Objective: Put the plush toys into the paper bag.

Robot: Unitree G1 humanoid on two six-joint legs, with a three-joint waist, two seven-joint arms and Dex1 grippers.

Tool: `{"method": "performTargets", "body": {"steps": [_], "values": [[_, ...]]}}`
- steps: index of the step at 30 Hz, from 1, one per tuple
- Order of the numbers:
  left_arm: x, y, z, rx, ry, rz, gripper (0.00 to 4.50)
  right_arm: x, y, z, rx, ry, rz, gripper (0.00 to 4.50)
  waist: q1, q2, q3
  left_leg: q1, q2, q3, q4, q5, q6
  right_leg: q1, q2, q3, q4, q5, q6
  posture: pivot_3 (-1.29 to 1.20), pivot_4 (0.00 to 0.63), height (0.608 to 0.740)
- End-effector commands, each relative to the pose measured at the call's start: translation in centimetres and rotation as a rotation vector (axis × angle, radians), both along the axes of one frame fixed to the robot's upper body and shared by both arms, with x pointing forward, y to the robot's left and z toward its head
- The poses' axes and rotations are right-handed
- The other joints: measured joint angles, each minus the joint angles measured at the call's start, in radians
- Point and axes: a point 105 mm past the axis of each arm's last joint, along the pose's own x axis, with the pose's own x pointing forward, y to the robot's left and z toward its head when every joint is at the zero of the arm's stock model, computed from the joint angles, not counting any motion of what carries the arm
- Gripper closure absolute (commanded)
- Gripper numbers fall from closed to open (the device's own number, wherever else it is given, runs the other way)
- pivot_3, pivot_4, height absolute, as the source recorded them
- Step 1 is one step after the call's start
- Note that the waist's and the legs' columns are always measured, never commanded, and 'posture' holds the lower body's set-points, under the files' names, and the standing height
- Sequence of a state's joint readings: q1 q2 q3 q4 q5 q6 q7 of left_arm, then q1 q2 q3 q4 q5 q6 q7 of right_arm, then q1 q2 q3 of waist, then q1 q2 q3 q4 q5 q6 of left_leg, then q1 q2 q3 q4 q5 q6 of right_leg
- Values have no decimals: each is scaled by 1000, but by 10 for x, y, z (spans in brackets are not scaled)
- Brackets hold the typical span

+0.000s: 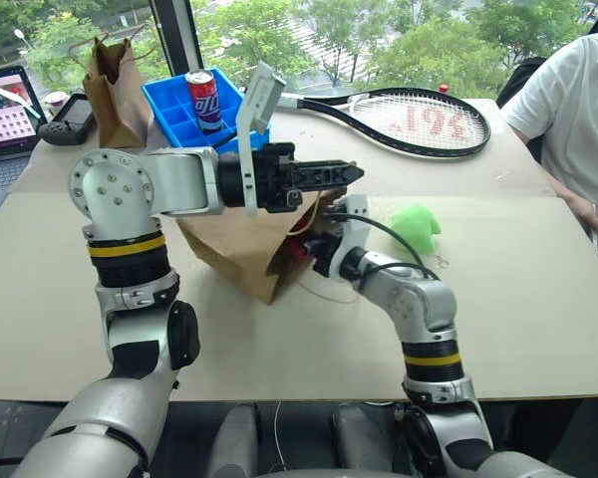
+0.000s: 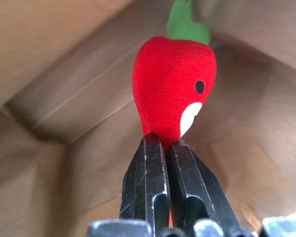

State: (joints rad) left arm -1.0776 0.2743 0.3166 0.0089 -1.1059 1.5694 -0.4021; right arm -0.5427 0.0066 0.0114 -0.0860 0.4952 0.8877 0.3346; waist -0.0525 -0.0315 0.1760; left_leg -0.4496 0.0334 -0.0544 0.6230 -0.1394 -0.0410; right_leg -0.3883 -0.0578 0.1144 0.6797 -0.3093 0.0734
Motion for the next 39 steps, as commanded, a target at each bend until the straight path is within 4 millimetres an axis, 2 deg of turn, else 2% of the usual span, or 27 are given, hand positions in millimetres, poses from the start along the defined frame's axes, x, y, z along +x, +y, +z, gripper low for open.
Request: {"method": "performTargets", "body": {"steps": [1,4,8,10,12,14,15,17,19,23,24,26,32,35,39], "values": [[-4,1,8,-29,-48,-1,4500,3,0,8,-16,-62,-16,4462,2,0,0,0,0,0,0,0,0,0,0,0,0,0,0,0,150,740],[-4,1,8,-31,-51,6,4500,0,7,13,14,-76,7,4462,3,0,0,0,0,0,0,0,0,0,0,0,0,0,0,0,150,740],[-4,1,8,-34,-55,14,4500,-5,16,7,-17,-88,45,4462,1,0,0,0,0,0,0,0,0,0,0,0,0,0,0,0,150,740],[-4,1,8,-35,-57,18,4500,-3,15,1,-66,-105,26,4462,0,0,0,0,0,0,0,0,0,0,0,0,0,0,0,0,150,740],[-3,1,7,-36,-57,19,4500,-4,15,4,-26,-94,28,4462,1,0,0,0,0,0,0,0,0,0,0,0,0,0,0,0,150,740],[-3,2,7,-36,-59,23,4500,-7,13,8,-12,-99,34,3793,1,0,0,0,0,0,0,0,0,0,0,0,0,0,0,0,150,740],[-3,2,6,-35,-62,25,4500,-8,10,9,-25,-108,35,3696,1,0,0,0,0,0,0,0,0,0,0,0,0,0,0,0,150,740],[-2,3,6,-32,-64,30,4500,-11,4,13,-42,-124,41,2960,3,0,0,0,0,0,0,0,0,0,0,0,-1,0,0,0,150,740],[-2,4,4,-25,-69,36,4500,-15,-4,14,-84,-139,50,2406,5,0,0,0,0,0,0,0,0,0,0,0,-1,0,0,0,150,740],[0,5,2,-28,-72,47,4500,-25,-26,26,-157,-174,64,1043,7,0,0,0,0,0,0,0,0,0,0,0,-1,0,0,0,150,740],[0,5,2,-30,-72,47,4500,-28,-33,32,-177,-188,66,524,7,0,0,0,0,0,0,0,0,0,0,0,-1,0,0,0,150,740],[1,4,2,-31,-73,45,4500,-33,-46,39,-221,-212,70,23,9,0,0,-1,0,0,-1,0,0,0,0,0,-2,0,0,0,150,740],[2,2,1,-36,-72,35,4500,-57,-90,64,-302,-259,75,23,9,0,0,-1,0,0,-1,0,0,0,0,0,-3,0,0,0,150,740],[2,0,1,-37,-70,31,4500,-71,-119,73,-366,-268,70,23,12,0,0,-2,0,1,-2,0,0,0,0,0,-5,0,0,0,150,740],[1,1,2,-33,-72,29,4500,-45,-173,88,-378,-273,-218,23,8,-1,0,-2,0,1,-2,0,0,1,-1,1,-7,0,0,0,150,740]]}}
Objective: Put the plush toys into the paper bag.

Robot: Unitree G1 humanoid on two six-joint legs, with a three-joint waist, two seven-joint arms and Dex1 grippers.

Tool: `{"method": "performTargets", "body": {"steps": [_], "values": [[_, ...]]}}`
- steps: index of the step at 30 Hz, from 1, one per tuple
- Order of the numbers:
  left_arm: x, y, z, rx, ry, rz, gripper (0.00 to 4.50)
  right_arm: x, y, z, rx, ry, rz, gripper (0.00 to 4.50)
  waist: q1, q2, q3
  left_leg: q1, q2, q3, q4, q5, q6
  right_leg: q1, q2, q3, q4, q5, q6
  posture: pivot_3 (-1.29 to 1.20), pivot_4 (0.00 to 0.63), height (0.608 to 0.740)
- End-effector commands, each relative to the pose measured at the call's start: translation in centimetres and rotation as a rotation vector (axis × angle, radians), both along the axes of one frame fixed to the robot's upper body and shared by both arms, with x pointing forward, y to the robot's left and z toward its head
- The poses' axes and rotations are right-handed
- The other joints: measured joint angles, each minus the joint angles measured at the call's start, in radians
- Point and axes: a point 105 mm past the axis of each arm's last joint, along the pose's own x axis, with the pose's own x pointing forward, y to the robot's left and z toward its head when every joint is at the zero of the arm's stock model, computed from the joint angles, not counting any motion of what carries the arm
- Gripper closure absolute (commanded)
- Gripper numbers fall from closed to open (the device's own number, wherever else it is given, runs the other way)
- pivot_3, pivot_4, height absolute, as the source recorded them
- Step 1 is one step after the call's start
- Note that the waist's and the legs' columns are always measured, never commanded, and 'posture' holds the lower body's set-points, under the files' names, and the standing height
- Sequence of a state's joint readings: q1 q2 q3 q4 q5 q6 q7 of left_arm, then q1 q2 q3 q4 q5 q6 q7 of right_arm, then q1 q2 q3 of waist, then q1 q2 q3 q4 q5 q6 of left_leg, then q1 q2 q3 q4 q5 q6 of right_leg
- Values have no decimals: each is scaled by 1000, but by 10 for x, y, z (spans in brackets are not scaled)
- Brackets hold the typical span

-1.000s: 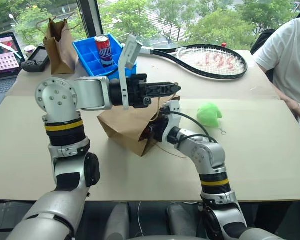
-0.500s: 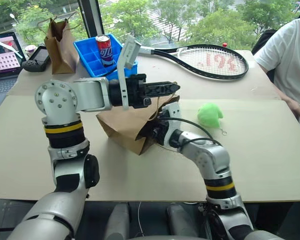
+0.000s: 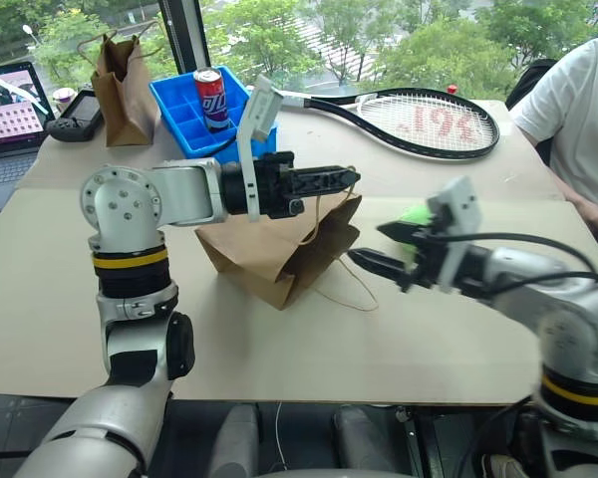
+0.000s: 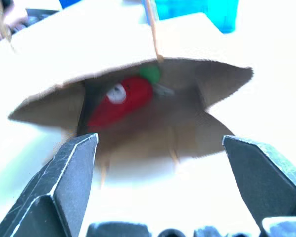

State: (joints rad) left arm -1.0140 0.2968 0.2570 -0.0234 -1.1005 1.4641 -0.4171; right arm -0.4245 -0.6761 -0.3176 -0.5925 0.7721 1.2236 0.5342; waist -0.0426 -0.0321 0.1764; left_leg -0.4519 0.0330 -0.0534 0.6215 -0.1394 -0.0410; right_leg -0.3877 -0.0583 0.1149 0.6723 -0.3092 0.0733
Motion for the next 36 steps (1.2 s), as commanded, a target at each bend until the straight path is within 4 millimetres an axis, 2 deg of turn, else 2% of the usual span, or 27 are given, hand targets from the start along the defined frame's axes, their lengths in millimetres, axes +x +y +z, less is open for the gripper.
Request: {"method": "performTargets", "body": {"steps": [1,3,5,10,12,13,15,18,20,22,24,25,27,31,33,36], "values": [[-3,0,10,-19,-44,-11,4500,24,-43,15,13,-98,-235,23,-3,0,0,0,0,0,0,0,0,0,0,0,0,0,0,0,150,740],[-3,0,11,-18,-45,-12,4500,41,-56,4,-19,-98,-317,23,-3,0,0,1,0,0,0,0,0,0,0,0,0,0,0,0,150,740],[-3,0,11,-15,-47,-13,4500,61,-64,-16,-68,-90,-387,23,-5,0,0,1,0,1,0,0,0,0,0,1,0,0,0,0,150,740],[-2,-1,12,-10,-54,-9,4500,90,-63,-53,-123,-67,-418,23,-5,0,0,1,0,2,0,0,0,-1,0,2,0,0,0,0,150,740],[-3,0,12,-9,-57,-8,4500,99,-61,-78,-139,-23,-421,23,-3,0,0,1,0,2,-1,0,0,-1,0,2,0,0,0,0,150,740],[-3,0,12,-9,-58,-7,4500,100,-59,-86,-111,2,-418,524,-3,0,0,0,0,2,-1,0,0,-1,0,2,0,0,0,0,150,740],[-3,1,13,-10,-61,-4,4500,101,-57,-93,-94,17,-410,1094,-2,0,0,1,0,1,-1,0,0,0,0,2,-1,0,0,0,150,740],[-2,1,14,-12,-64,-3,4500,98,-57,-88,-108,-20,-386,2132,-2,0,0,1,0,1,-2,0,0,0,0,2,-1,0,0,0,150,740],[-2,1,16,-17,-68,-6,4500,89,-60,-66,-165,-111,-345,2774,-2,0,0,1,0,1,-2,0,0,0,0,1,-1,1,0,0,150,740],[-1,-1,18,-23,-70,-9,4500,75,-61,-34,-237,-206,-273,3447,1,2,1,1,0,1,-2,0,0,0,0,1,-1,1,0,0,150,740],[0,-1,20,-26,-73,-11,4500,54,-53,-6,-279,-251,-162,4067,1,4,3,1,-1,1,-2,0,0,0,0,2,-1,1,0,0,150,740],[0,-2,20,-28,-73,-13,4500,46,-49,0,-290,-253,-120,4360,2,5,4,0,-1,1,-2,0,0,0,0,2,-1,1,0,0,150,740],[0,-2,21,-30,-74,-15,4500,26,-36,8,-314,-231,-9,4475,-2,4,4,0,0,1,-2,0,0,0,0,1,-2,1,1,0,150,740],[1,-4,22,-32,-75,-20,4500,-10,4,16,-255,-155,239,4475,-5,4,5,2,0,0,-4,0,0,1,1,1,-2,1,0,0,150,740],[0,-5,22,-33,-76,-22,4500,-17,18,17,-233,-131,301,4475,-4,4,5,2,0,0,-4,0,0,1,0,1,-2,1,0,0,150,740],[-1,-6,22,-34,-76,-26,4500,-18,41,12,-223,-106,365,4475,-2,4,5,2,0,0,-4,1,-1,1,0,1,-2,1,0,0,150,740]]}}
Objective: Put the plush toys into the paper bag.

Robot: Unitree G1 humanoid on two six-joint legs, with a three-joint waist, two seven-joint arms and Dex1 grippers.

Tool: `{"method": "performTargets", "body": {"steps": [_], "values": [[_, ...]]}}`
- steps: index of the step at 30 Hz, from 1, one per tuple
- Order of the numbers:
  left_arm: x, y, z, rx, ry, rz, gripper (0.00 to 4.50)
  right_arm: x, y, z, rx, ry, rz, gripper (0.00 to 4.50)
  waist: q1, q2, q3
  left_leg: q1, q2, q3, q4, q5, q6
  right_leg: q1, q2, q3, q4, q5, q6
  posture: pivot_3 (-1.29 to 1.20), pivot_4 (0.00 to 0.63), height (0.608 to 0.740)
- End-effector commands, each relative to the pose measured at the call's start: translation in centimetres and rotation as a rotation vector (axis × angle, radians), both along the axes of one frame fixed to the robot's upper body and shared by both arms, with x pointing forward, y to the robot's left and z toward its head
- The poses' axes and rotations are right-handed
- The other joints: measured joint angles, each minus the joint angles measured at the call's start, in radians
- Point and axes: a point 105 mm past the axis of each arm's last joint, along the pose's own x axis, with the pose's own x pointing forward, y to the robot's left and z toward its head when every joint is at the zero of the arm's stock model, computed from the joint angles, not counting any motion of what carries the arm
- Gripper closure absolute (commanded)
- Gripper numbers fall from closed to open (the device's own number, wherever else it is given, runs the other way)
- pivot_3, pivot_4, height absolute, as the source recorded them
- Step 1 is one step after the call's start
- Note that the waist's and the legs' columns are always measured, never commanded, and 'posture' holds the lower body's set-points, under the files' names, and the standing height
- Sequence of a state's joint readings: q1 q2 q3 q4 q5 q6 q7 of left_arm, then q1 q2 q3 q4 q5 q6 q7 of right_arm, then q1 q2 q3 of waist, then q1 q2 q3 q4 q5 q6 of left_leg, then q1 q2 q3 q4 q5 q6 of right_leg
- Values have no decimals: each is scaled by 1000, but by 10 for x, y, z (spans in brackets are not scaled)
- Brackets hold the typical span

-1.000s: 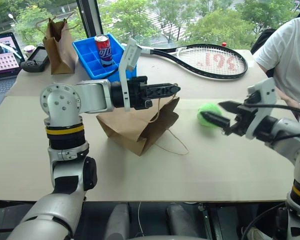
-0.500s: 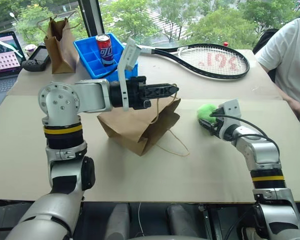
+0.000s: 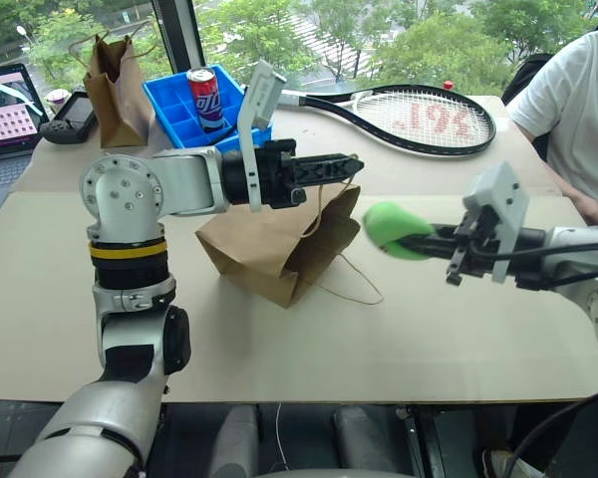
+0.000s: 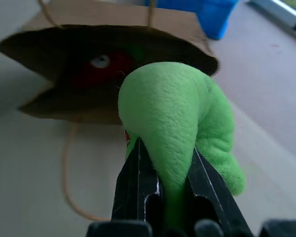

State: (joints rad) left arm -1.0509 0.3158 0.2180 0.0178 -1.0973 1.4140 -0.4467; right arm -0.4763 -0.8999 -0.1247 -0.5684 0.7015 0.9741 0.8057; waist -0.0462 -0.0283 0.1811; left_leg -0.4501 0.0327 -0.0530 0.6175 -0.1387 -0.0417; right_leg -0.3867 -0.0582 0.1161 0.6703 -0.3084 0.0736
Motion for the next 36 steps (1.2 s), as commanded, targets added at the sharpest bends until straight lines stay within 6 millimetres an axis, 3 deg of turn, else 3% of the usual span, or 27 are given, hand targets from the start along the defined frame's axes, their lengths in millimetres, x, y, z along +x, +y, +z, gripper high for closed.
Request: {"method": "performTargets", "body": {"steps": [1,12,16,21,27,29,36], "values": [[-4,-2,13,-25,-50,-13,4500,-3,29,-2,6,16,77,4475,1,0,0,0,0,0,0,0,0,0,0,0,0,0,0,0,150,740],[-9,-8,14,-35,-49,-38,4500,56,76,-39,-55,-28,28,4475,3,-1,0,-1,0,0,0,0,0,-1,0,-1,-1,0,0,0,150,740],[-10,-9,14,-37,-47,-41,4500,66,87,-46,16,-18,4,4475,4,-1,0,-2,0,-1,-1,0,-1,-1,0,-2,-1,0,0,0,150,740],[-11,-10,14,-41,-47,-42,4500,73,97,-58,438,212,-94,4475,3,-1,0,-1,1,-2,-3,1,-2,-1,0,-3,0,0,-1,0,150,740],[-11,-10,13,-47,-43,-38,4500,90,91,-72,674,349,-304,4475,3,-1,0,0,1,-3,-3,4,-6,-2,0,-4,3,1,-2,0,150,740],[-11,-10,13,-50,-42,-37,4500,92,90,-73,710,369,-339,3508,2,-1,0,0,1,-4,-3,5,-7,-2,0,-4,4,2,-2,0,150,740],[-10,-10,10,-53,-36,-29,4500,85,82,-64,730,366,-355,1250,1,-1,0,0,1,-4,-4,5,-7,-2,0,-4,4,1,-2,0,150,740]]}}
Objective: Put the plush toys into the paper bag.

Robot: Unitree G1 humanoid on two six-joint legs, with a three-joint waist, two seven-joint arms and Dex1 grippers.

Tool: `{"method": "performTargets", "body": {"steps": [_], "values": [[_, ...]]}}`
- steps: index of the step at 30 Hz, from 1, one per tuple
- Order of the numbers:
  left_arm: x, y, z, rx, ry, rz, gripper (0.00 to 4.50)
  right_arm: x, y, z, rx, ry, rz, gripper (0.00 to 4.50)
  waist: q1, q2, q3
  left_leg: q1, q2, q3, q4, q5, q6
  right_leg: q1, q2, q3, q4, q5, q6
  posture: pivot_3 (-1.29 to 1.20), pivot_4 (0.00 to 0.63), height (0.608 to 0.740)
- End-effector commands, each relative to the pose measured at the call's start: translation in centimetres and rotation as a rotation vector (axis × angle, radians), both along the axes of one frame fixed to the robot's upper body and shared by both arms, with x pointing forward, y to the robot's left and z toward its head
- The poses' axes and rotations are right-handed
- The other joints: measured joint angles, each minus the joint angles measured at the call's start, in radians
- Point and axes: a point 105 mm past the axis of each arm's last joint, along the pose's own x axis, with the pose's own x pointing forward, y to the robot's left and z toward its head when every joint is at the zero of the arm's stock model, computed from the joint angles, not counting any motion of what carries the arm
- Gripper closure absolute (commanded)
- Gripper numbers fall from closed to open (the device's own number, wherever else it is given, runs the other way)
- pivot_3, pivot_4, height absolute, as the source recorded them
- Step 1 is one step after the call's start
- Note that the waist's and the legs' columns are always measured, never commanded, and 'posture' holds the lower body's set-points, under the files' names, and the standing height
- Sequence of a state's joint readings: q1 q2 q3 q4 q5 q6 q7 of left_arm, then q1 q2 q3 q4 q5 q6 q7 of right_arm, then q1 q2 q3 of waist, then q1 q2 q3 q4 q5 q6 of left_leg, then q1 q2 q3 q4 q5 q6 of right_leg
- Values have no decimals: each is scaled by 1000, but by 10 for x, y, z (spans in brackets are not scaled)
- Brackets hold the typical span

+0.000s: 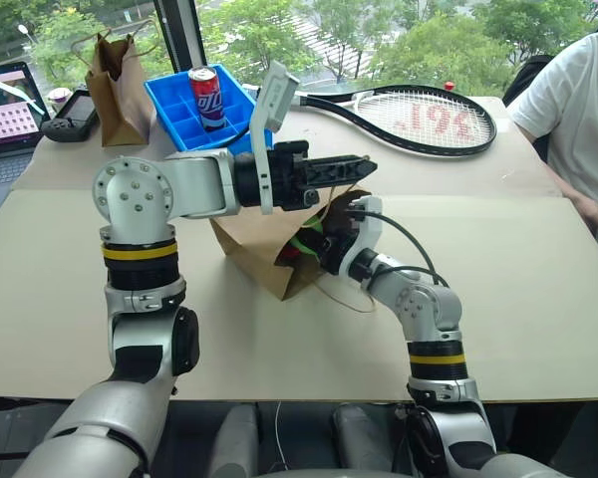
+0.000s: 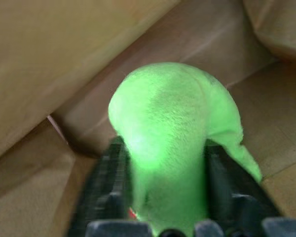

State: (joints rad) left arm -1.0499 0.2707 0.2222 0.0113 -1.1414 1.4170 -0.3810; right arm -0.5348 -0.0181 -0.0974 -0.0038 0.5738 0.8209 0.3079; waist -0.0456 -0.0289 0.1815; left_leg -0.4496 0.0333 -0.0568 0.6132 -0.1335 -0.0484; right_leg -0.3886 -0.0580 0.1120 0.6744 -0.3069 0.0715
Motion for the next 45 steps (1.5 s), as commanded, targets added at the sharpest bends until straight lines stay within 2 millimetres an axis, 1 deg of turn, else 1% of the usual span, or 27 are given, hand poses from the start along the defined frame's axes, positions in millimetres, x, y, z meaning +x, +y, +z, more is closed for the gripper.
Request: {"method": "performTargets", "body": {"steps": [1,3,4,6,9,12,14,16,18,20,21,23,26,27,29,31,33,39,41,42,45], "values": [[-6,0,10,-35,-50,-12,4500,-10,-9,23,-13,-70,24,902,0,0,0,0,0,0,0,0,0,0,0,0,0,0,0,0,150,740],[-6,0,9,-34,-50,-11,4500,-17,-12,26,-67,-88,61,110,1,0,0,0,0,0,0,0,0,0,0,0,0,0,0,0,150,740],[-6,0,9,-34,-50,-11,4500,-24,-17,27,-125,-109,90,42,2,0,0,0,0,0,0,0,0,0,0,0,-1,0,0,0,150,740],[-6,1,8,-34,-50,-9,4500,-34,-28,30,-190,-129,120,42,5,0,0,0,0,0,-1,0,0,0,0,0,-1,0,0,0,150,740],[-5,0,8,-36,-49,-9,4500,-52,-57,31,-252,-113,148,42,3,0,0,0,0,0,-1,0,0,0,0,0,-2,0,0,0,150,740],[-5,0,8,-37,-50,-10,4500,-67,-83,32,-241,-75,145,42,5,0,0,-1,0,0,-2,0,0,0,0,0,-3,0,0,0,150,740],[-5,0,8,-38,-51,-8,4500,-77,-103,25,-210,-15,111,42,4,0,0,-1,0,0,-2,0,0,1,0,0,-4,0,0,0,150,740],[-4,1,8,-38,-51,-4,4500,-88,-118,16,-203,44,84,42,5,0,0,-1,0,0,-2,0,0,1,0,0,-4,0,0,0,150,740],[-4,2,8,-38,-51,-2,4500,-105,-130,2,-146,129,74,42,3,0,0,-1,0,1,-2,0,0,0,0,0,-4,0,0,0,150,740],[-4,3,6,-39,-48,1,4500,-126,-131,-9,-73,198,106,42,4,0,0,-1,0,1,-3,0,0,1,0,0,-4,0,0,0,150,740],[-4,3,6,-39,-47,2,4500,-133,-130,-13,-43,222,113,42,3,0,0,0,0,1,-2,0,0,1,0,1,-4,0,0,0,150,740],[-3,4,6,-40,-45,3,4500,-145,-128,-23,8,273,118,42,-1,0,0,0,0,1,-2,0,0,1,0,1,-4,0,0,0,150,740],[-3,4,5,-40,-44,5,4500,-161,-116,-38,56,351,150,42,-2,0,0,1,0,2,-2,1,1,1,0,3,-4,0,0,0,150,740],[-3,4,5,-40,-44,6,4500,-161,-111,-40,88,358,150,42,-1,0,0,1,0,2,-2,1,2,1,0,3,-4,0,0,0,150,740],[-3,4,5,-41,-44,6,4500,-153,-105,-42,137,358,121,42,-3,0,0,1,0,2,-2,1,2,1,1,3,-4,0,1,0,150,740],[-4,4,5,-42,-45,6,4500,-141,-101,-43,198,355,74,42,-4,0,0,2,0,2,-2,2,3,1,1,3,-4,0,1,0,150,740],[-5,4,5,-43,-47,7,4500,-126,-96,-48,239,371,20,42,-3,-1,0,3,0,3,-2,2,3,1,1,4,-4,0,1,0,150,740],[-5,4,6,-42,-53,15,4500,-95,-82,-53,342,395,-63,42,-2,-1,0,2,0,3,-3,3,4,1,1,5,-5,1,0,0,150,740],[-5,5,6,-41,-55,17,4500,-90,-79,-52,357,391,-62,548,-3,-1,0,3,0,3,-3,3,4,1,1,5,-5,1,0,0,150,740],[-5,5,6,-40,-57,19,4500,-89,-77,-48,374,378,-49,776,-3,-1,0,3,0,3,-3,3,4,1,1,5,-5,2,0,0,150,740],[-4,8,6,-35,-61,32,4500,-88,-75,-17,445,255,13,1819,0,-1,0,2,0,3,-3,3,4,1,1,5,-5,2,0,0,150,740]]}}
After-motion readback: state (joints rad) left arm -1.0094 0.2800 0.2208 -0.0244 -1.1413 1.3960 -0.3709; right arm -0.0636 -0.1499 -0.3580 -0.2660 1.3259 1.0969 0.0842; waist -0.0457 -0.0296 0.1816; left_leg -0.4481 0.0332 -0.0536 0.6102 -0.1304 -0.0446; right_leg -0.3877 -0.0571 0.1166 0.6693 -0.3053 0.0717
